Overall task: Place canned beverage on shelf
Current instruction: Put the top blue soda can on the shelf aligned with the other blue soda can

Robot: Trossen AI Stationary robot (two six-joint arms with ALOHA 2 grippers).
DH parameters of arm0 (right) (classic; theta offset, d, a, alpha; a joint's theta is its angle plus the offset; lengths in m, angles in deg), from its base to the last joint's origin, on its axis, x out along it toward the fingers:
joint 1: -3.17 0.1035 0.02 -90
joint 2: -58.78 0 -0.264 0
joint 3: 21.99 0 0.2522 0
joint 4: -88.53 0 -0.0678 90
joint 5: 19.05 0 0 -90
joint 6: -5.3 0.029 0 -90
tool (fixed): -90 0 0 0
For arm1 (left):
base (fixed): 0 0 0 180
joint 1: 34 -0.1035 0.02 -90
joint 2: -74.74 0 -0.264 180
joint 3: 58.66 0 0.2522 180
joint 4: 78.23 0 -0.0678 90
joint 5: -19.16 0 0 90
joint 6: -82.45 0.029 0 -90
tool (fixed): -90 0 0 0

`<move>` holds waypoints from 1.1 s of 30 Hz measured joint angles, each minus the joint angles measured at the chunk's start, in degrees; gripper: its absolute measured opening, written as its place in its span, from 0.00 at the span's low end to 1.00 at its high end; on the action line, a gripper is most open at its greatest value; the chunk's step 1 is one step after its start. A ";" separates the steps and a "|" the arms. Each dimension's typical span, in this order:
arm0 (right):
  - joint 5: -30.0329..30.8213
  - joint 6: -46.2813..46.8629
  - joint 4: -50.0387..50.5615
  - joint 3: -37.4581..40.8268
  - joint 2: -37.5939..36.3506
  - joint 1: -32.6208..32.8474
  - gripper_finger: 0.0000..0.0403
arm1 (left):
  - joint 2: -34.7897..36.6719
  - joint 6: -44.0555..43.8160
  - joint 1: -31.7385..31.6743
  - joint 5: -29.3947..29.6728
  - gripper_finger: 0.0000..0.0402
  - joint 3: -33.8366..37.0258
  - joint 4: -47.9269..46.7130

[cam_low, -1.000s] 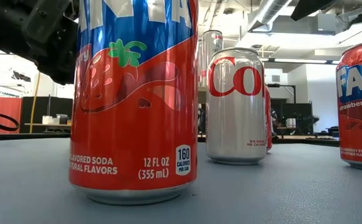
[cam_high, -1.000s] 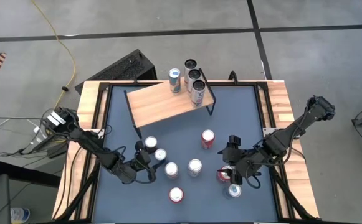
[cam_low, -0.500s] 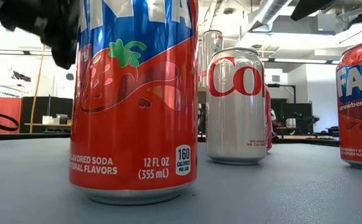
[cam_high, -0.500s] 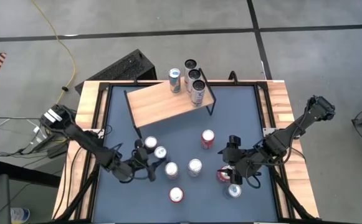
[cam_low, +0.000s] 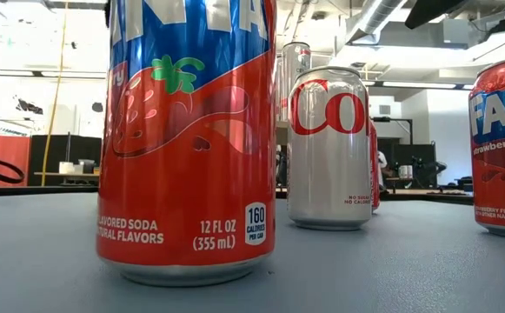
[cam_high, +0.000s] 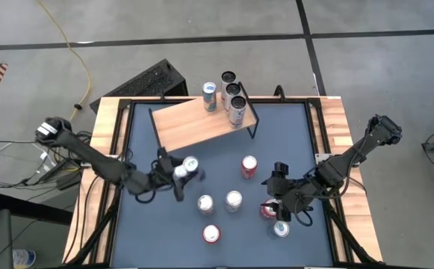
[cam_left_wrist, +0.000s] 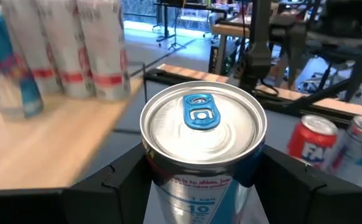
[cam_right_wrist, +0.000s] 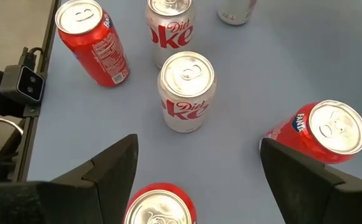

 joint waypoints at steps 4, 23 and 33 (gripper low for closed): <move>0.07 -0.21 0.00 -0.02 0.00 -0.11 0.80 | 0.93 4.67 -6.24 -4.83 0.55 -6.24 -7.53; 0.07 -0.05 -0.04 -0.02 0.00 -0.11 0.80 | -2.66 6.79 -42.09 -39.98 0.55 -14.26 -11.38; 0.07 -0.06 -0.02 -0.02 -0.02 -0.11 0.80 | -8.23 8.45 -45.02 -42.51 0.55 -14.30 -6.64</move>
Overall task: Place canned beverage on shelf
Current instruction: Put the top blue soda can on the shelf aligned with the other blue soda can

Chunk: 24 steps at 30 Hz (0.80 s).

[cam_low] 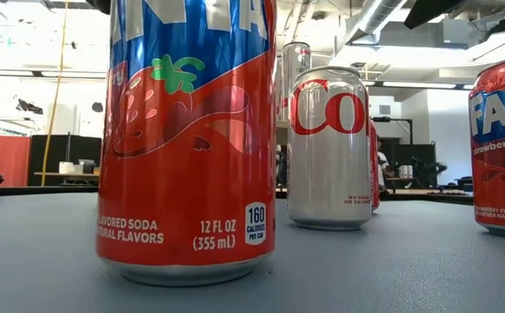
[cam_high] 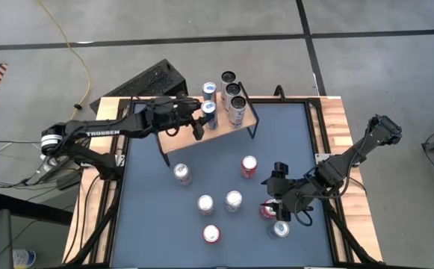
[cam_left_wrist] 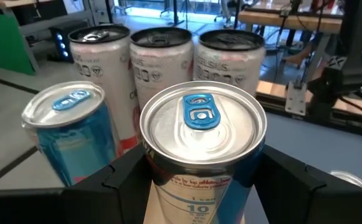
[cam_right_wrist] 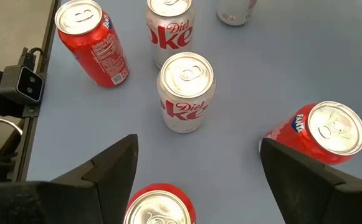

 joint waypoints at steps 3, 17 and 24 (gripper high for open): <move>0.00 -0.08 0.02 0.00 0.01 0.00 0.80 | -1.60 0.66 -0.08 0.21 0.55 0.00 1.16; 0.00 -0.85 0.04 0.00 0.00 0.00 0.80 | -4.76 2.56 -1.07 3.05 0.55 -0.02 4.15; 0.00 -1.01 0.04 0.00 0.00 -0.04 0.80 | -4.76 3.23 -1.11 3.91 0.55 -0.02 4.54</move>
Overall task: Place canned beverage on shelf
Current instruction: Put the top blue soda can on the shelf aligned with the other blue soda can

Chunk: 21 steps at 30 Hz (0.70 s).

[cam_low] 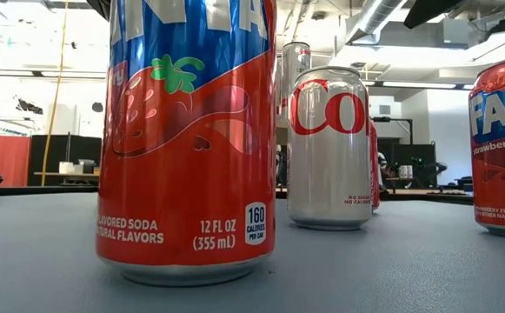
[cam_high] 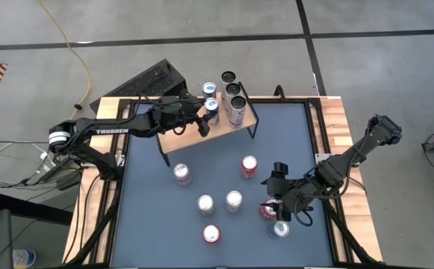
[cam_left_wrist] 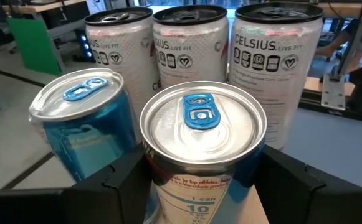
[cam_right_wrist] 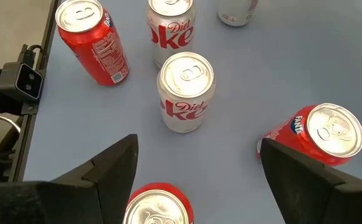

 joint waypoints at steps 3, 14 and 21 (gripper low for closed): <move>-0.01 0.00 0.00 0.00 0.01 0.00 0.80 | 0.00 -0.02 0.00 -0.13 0.57 0.00 0.31; -0.02 0.00 0.00 0.00 0.02 0.00 0.80 | -0.01 -0.08 0.02 -0.02 0.63 0.00 1.08; -0.04 0.00 0.00 0.00 0.01 0.00 0.80 | 0.07 -2.23 0.02 2.35 0.72 0.00 1.67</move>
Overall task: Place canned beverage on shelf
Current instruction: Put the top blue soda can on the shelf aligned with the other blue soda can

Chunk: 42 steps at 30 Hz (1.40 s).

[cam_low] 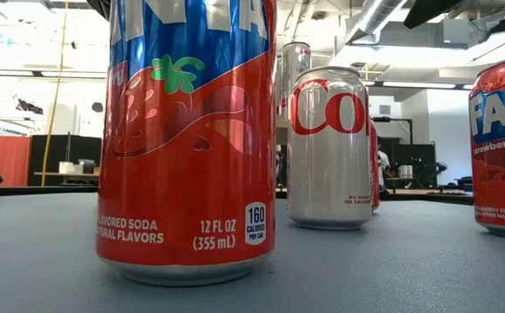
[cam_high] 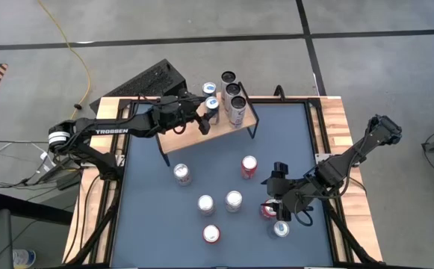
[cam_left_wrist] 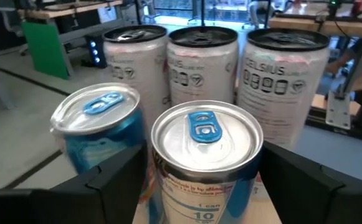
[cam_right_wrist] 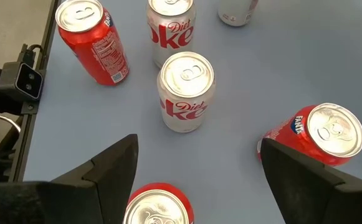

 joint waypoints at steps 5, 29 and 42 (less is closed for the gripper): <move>0.00 0.00 0.00 0.02 0.00 0.00 0.80 | 0.00 -0.46 0.29 2.86 0.77 0.00 -0.13; -0.11 -0.03 0.05 0.07 0.00 0.22 0.80 | 5.36 -0.59 4.57 10.06 0.78 0.00 -11.99; -0.09 -0.48 0.04 0.07 0.00 0.22 0.80 | 8.20 -2.94 5.46 12.19 0.67 0.47 -21.21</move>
